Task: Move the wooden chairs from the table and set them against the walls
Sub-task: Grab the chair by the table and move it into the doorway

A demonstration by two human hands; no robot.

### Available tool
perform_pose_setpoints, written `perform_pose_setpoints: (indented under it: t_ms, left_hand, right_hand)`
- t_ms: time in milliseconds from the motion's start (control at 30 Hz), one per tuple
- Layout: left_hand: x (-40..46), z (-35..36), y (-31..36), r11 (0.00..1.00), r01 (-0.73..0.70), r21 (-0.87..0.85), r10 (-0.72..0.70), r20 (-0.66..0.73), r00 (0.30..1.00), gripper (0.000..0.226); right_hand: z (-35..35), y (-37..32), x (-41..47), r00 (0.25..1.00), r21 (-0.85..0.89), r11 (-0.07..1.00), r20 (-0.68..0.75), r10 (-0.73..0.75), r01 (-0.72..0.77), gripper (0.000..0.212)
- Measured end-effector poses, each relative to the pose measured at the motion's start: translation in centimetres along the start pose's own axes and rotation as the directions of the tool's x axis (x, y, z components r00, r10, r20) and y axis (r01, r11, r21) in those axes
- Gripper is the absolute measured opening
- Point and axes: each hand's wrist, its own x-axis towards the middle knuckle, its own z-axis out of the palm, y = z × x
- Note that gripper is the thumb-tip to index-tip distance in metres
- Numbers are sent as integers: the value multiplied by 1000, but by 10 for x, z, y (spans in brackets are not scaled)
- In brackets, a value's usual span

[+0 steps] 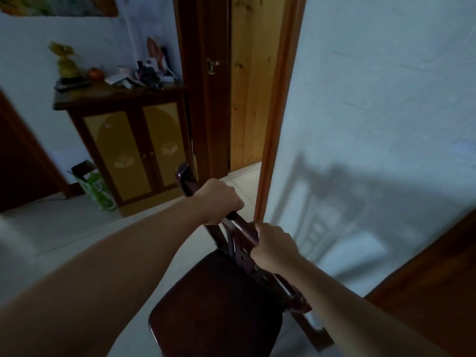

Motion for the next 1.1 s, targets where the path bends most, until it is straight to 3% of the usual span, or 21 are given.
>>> perform_pose_setpoints:
  t_ms: [300,633,933,1100]
  left_hand:
    - [119,-12,-3,996,-84,-13,83,-37,996,30]
    - [155,14,-56,992,-123,-6,123,28,992,18]
    - [182,23,-89,951,-305,-52,302,-53,952,31]
    - [181,29,-90,924,-378,-64,369,-122,922,13]
  right_hand:
    - [-58,68,60,998,35,998,34,60,-61,43]
    - [-51,39,109,993,117,987,61,101,-107,36]
    - [-60,25,140,962,108,957,84,261,-270,43]
    - [-58,16,136,937,96,933,83,338,-345,47]
